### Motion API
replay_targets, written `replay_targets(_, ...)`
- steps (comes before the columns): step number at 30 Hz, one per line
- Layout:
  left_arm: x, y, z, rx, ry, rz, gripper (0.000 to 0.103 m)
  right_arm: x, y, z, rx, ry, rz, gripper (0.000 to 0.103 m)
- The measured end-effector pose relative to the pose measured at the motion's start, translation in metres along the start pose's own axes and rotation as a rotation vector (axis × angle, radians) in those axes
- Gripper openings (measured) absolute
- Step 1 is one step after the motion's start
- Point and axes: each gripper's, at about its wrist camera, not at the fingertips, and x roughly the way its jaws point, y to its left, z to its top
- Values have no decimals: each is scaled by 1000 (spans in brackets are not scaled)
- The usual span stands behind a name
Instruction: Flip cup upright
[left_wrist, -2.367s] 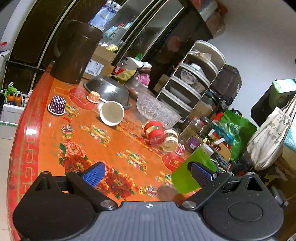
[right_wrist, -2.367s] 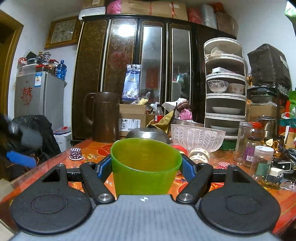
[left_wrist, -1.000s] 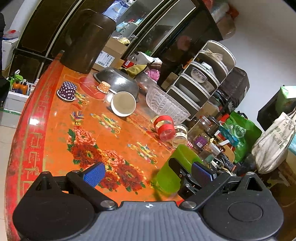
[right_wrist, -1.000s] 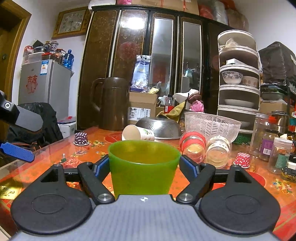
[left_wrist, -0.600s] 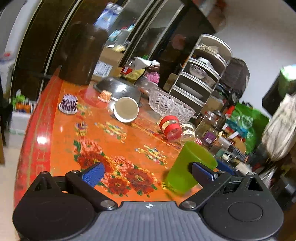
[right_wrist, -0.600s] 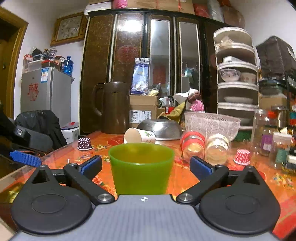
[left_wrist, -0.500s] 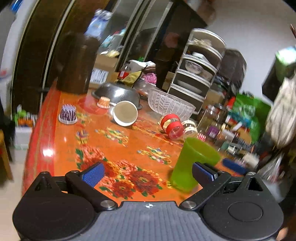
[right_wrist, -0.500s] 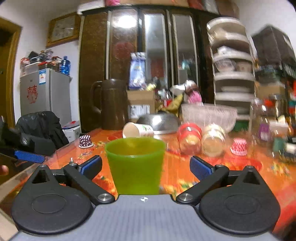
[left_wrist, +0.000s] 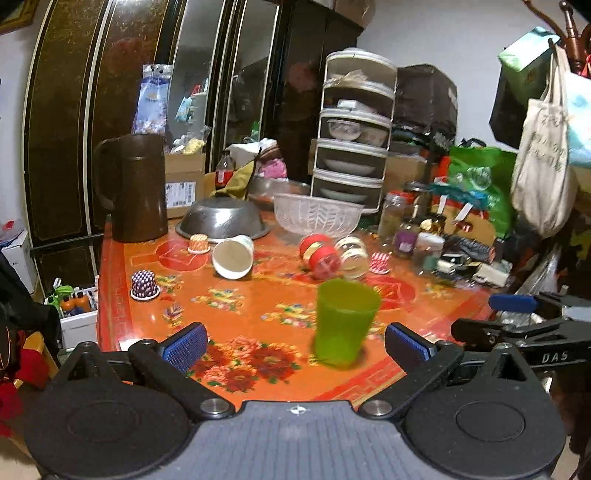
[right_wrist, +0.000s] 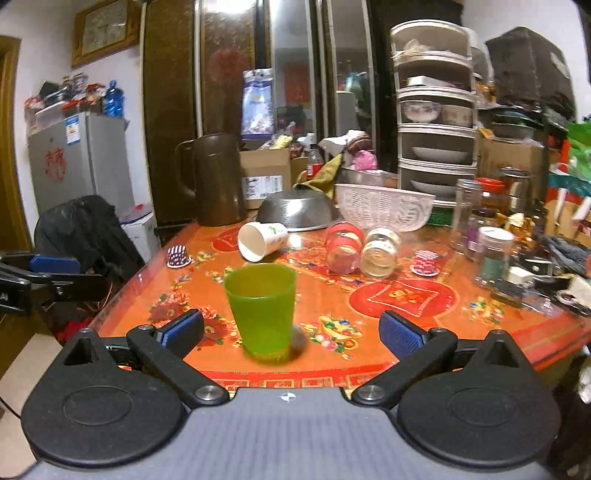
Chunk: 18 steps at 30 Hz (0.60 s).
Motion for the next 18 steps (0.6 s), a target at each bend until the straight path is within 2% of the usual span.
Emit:
replay_targets(3, -7, -9, 4, 3, 0, -3, 103, -17, 2, 2, -16, -29, -57, 102)
replay_targets(5, -6, -10, 7, -15, 16, -36, 103, -24, -2, 3, -6, -41, -72, 102)
replay_targets(18, -2, -19, 6, -24, 40, -31, 103, -31, -8, -2, 18, -16, -30, 102)
